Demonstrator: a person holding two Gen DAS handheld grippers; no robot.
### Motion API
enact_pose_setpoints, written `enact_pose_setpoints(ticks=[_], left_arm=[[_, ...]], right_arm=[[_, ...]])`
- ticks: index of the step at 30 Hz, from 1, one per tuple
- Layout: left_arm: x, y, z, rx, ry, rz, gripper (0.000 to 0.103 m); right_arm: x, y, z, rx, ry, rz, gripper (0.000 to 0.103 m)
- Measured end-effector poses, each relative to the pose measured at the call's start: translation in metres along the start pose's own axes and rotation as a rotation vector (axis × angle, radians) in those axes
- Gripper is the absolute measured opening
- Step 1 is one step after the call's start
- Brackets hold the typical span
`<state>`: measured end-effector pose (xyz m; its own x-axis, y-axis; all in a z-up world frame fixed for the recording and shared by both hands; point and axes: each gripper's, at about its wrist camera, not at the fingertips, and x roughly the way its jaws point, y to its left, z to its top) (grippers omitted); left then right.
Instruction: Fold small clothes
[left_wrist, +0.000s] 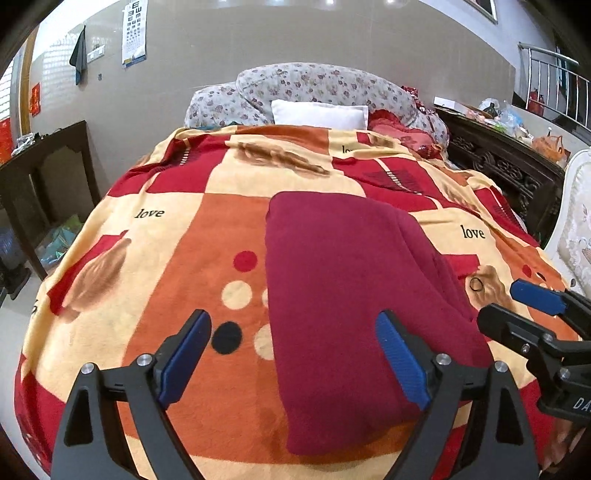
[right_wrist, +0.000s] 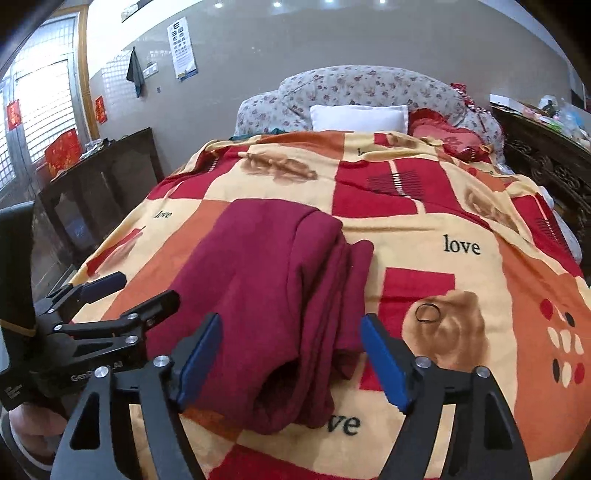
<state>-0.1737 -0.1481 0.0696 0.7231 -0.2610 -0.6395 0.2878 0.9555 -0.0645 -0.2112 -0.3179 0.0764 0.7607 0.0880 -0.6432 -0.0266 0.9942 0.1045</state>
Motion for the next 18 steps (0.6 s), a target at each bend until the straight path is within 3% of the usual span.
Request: enact_pose_setpoints(ticks=[18], left_arm=[[-0.0058,0.0061,0.0043,-0.024,-0.024,0.02,0.09]], right_arm=[[0.0071,-0.0019,-0.0028,0.047,0.028,-0.012,0.09]])
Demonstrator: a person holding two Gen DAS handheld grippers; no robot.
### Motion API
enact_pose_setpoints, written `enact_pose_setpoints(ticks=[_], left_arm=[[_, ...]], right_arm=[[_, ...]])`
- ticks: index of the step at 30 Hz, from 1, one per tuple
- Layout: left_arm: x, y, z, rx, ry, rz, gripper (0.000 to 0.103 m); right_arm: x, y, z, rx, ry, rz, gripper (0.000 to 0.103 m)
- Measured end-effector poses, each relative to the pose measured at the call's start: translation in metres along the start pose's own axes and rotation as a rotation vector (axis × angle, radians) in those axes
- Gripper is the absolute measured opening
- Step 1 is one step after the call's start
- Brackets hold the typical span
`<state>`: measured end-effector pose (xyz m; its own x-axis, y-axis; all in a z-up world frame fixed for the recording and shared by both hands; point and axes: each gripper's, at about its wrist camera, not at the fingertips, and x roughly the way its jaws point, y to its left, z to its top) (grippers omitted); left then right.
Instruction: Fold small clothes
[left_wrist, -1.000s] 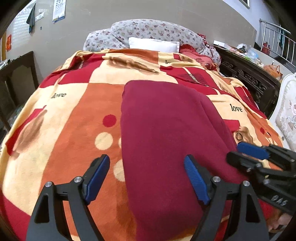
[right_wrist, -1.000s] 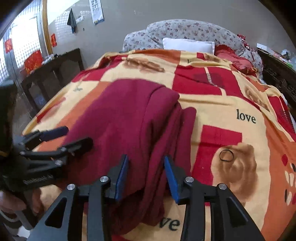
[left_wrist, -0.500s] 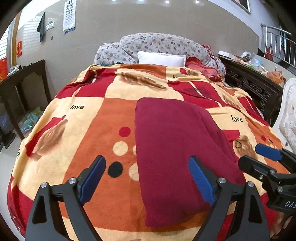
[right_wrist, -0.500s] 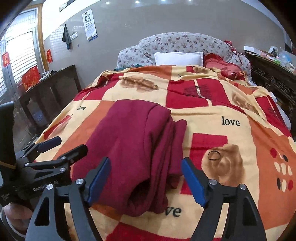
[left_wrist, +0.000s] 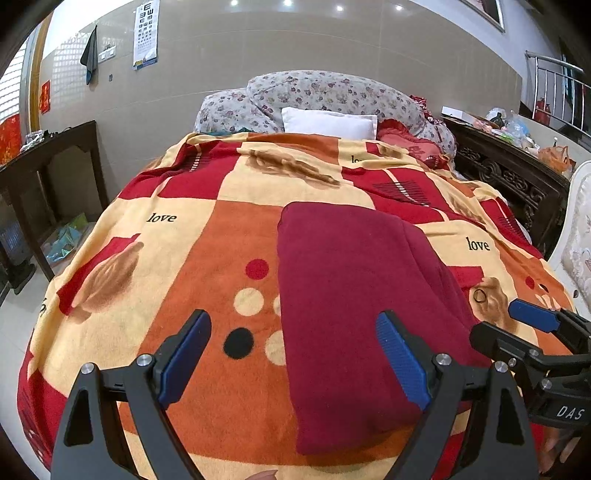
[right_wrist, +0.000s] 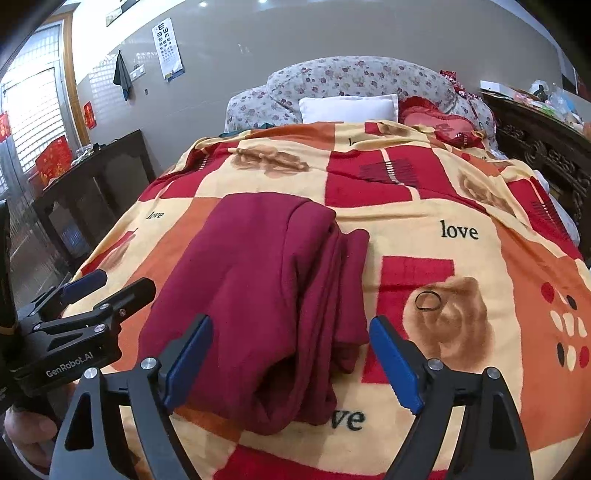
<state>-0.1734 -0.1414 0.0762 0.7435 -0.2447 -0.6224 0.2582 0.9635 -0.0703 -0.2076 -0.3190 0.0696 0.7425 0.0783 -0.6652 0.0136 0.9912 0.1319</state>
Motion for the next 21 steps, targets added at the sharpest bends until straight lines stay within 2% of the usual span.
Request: enact_pose_setpoints(ticks=[21], left_arm=[[0.008,-0.004,-0.004,0.01,0.018,0.012,0.09]], right_arm=[[0.014,0.002,-0.003,-0.004,0.037,0.013,0.09]])
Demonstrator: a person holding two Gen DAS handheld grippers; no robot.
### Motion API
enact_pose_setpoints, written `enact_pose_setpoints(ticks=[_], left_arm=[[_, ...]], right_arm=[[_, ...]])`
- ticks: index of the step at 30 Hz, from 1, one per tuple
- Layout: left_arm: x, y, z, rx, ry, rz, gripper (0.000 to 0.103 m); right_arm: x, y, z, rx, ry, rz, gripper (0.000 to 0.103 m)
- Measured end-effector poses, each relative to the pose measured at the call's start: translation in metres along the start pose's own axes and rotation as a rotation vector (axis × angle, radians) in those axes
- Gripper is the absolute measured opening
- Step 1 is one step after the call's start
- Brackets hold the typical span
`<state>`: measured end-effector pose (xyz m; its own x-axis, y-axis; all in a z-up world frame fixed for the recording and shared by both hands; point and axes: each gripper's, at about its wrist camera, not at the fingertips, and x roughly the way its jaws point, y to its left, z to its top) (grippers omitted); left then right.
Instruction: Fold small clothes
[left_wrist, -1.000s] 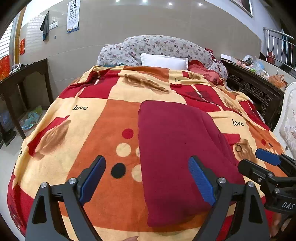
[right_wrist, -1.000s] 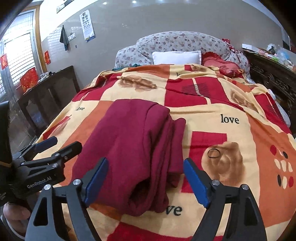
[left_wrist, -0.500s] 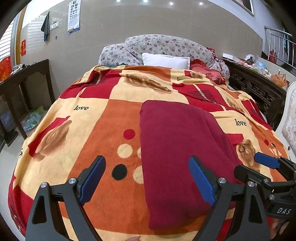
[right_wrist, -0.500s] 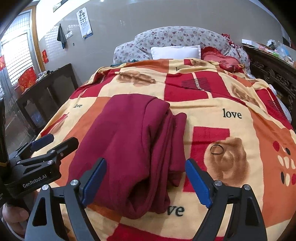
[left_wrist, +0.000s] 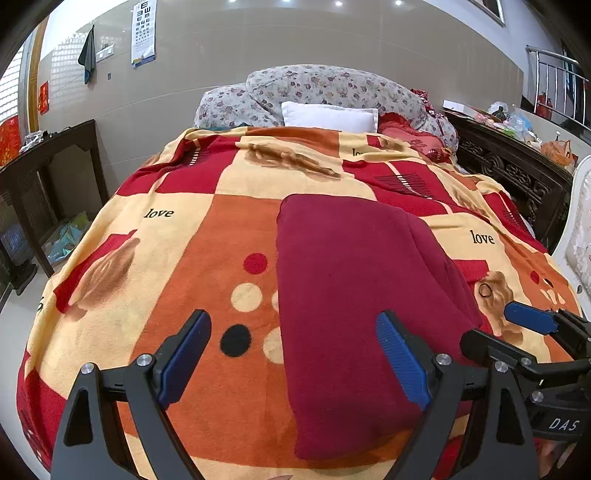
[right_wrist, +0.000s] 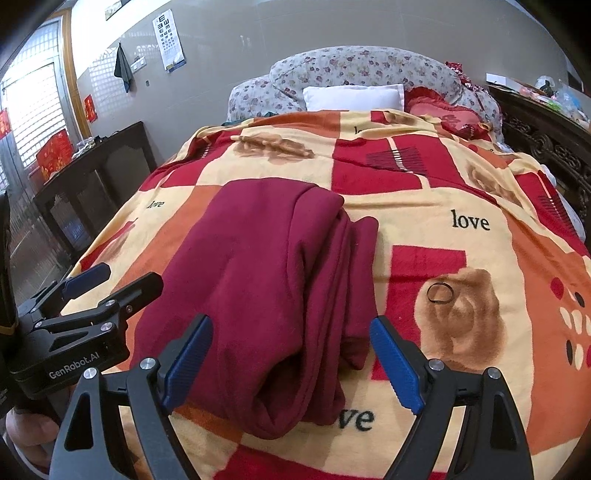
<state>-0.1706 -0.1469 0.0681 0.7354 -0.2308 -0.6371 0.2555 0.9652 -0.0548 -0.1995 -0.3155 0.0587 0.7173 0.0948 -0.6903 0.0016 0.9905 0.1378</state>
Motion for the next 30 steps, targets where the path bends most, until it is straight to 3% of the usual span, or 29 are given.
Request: enact_pose_setpoints(ticks=[25,30], left_arm=[[0.006,-0.002,-0.003,0.003,0.016,-0.003,0.09],[0.007,-0.002,-0.005,0.015,-0.02,-0.002,0.09]], right_arm=[[0.011,0.002,-0.003,0.009,0.034,0.016,0.091],[0.013,0.002,-0.004,0.014,0.044,0.014,0.091]])
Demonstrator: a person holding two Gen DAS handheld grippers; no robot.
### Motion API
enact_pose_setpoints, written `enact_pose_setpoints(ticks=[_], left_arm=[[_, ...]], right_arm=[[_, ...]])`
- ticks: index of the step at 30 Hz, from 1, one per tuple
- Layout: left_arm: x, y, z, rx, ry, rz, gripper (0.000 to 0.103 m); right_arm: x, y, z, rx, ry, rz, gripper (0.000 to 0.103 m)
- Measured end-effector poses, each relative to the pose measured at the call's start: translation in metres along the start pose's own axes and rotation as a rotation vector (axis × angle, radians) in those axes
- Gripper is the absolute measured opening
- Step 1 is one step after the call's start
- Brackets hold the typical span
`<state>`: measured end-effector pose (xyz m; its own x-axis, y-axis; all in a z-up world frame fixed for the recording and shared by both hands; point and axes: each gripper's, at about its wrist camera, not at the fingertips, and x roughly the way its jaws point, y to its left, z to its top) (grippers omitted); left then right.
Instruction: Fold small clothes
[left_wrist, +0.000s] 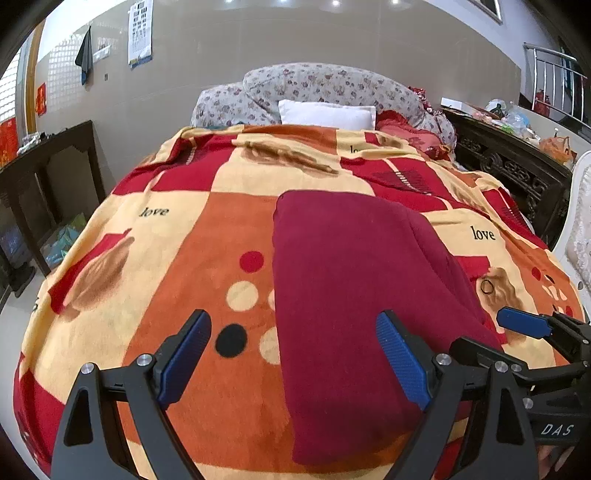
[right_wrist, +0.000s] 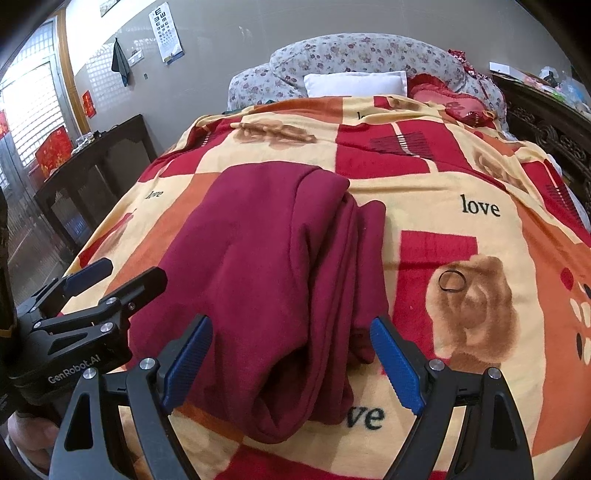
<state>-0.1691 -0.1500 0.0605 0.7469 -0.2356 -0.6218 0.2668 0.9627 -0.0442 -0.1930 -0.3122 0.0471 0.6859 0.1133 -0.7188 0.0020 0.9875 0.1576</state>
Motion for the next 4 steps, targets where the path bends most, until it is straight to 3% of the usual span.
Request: enact_pose_setpoints(ticks=[4], left_arm=[[0.0,0.002,0.0024,0.012,-0.012,-0.002,0.09]], right_arm=[[0.0012,-0.0017,-0.0001,0.005,0.004,0.0,0.091]])
